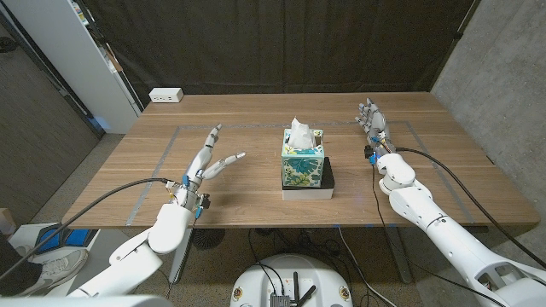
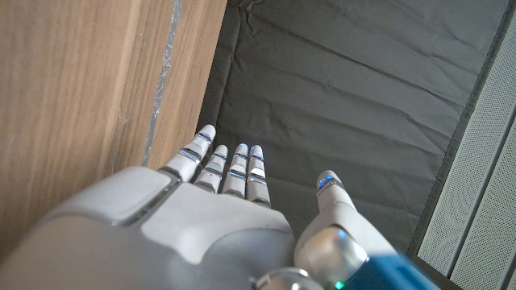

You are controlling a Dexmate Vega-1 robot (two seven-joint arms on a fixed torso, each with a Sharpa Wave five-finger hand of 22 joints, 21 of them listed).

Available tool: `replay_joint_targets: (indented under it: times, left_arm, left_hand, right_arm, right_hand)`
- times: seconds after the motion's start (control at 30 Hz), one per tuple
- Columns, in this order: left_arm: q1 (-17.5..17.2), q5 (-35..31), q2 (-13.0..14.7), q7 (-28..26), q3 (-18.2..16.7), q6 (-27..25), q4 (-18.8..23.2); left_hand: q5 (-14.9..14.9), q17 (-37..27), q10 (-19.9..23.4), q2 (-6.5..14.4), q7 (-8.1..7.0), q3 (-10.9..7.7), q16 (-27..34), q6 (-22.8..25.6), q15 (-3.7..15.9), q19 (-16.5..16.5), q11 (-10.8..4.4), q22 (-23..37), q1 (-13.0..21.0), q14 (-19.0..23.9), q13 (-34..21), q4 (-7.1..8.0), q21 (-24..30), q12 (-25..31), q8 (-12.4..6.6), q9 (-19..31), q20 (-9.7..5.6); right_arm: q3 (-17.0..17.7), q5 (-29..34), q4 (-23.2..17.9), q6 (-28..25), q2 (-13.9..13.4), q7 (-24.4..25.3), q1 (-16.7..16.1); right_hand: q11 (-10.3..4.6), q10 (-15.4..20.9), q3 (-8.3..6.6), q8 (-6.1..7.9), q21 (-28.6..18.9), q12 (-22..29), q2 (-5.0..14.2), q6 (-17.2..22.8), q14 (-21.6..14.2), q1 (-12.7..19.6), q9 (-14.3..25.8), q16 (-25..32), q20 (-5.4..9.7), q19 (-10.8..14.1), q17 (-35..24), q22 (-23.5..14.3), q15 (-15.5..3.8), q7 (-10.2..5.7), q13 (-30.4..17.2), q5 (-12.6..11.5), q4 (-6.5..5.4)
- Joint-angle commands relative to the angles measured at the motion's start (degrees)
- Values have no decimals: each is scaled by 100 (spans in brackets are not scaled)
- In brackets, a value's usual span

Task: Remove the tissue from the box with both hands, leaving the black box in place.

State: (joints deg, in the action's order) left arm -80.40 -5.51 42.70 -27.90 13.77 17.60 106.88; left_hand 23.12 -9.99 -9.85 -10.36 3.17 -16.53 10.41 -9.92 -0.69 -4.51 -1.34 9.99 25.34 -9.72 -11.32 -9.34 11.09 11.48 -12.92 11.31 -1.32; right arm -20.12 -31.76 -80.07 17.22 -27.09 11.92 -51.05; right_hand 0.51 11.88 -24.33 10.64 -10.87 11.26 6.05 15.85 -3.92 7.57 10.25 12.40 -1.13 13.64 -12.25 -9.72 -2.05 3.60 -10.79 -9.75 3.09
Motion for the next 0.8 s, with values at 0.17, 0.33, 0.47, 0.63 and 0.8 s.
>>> replay_joint_targets:
  times: [0.17, 0.33, 0.47, 0.63, 0.8]
  left_arm:
    - [-691, -133, 106, 52, -331, -127, 390]
    - [-838, -182, 127, 68, -441, -69, 433]
    - [-820, -225, 84, 84, -439, 20, 361]
    - [-713, -245, 55, 157, -414, 139, 228]
    - [-601, -219, 46, 266, -383, 195, 147]
  left_hand:
    - [48, -14, -1466, -19, -28, 52, 5, -2118, 20, 31, -14, 24, 79, -1111, -18, 3, 19, 27, -39, 23, -11]
    - [59, -15, -1469, -19, -32, 89, 7, -2121, 23, 33, -23, 24, 89, -1104, -18, 8, 20, 24, -38, 22, -10]
    - [67, -15, -1465, -20, -34, 114, 9, -2118, 21, 45, -24, 24, 96, -1099, -18, 11, 24, 26, -39, 22, -15]
    - [76, -15, -1444, -19, -34, 141, 13, -2105, 21, 54, -19, 24, 105, -1086, -18, 13, 26, 33, -44, 22, -13]
    - [92, -14, -1411, -14, -48, 185, 22, -2083, 34, 92, -33, 24, 125, -1054, -18, 16, 39, 44, -52, 21, -29]
  right_arm:
    - [-9, 80, -282, -183, -62, 199, -106]
    - [-23, 119, -382, -241, -81, 253, -136]
    - [-29, 155, -481, -296, -111, 297, -165]
    - [-30, 200, -595, -365, -156, 349, -207]
    - [-22, 204, -633, -396, -162, 374, -219]
  right_hand:
    - [21, -9, -22, 23, -33, -15, 55, -5, -25, 32, 11, 1, -21, 14, -1, -23, 31, 18, -27, -40, 38]
    - [11, -11, -19, 24, -33, -15, 58, -4, -26, 28, 11, 2, -21, 15, 0, -23, 32, 19, -27, -40, 43]
    - [20, -10, -17, 24, -34, -15, 60, -4, -23, 27, 11, 1, -22, 18, 0, -23, 32, 24, -27, -40, 46]
    - [12, -8, -14, 25, -33, -14, 63, -3, -26, 23, 11, 2, -19, 18, 1, -23, 38, 24, -27, -40, 50]
    - [13, -7, -10, 26, -34, -13, 64, -1, -30, 19, 11, 4, -26, 21, 1, -23, 38, 23, -27, -40, 54]
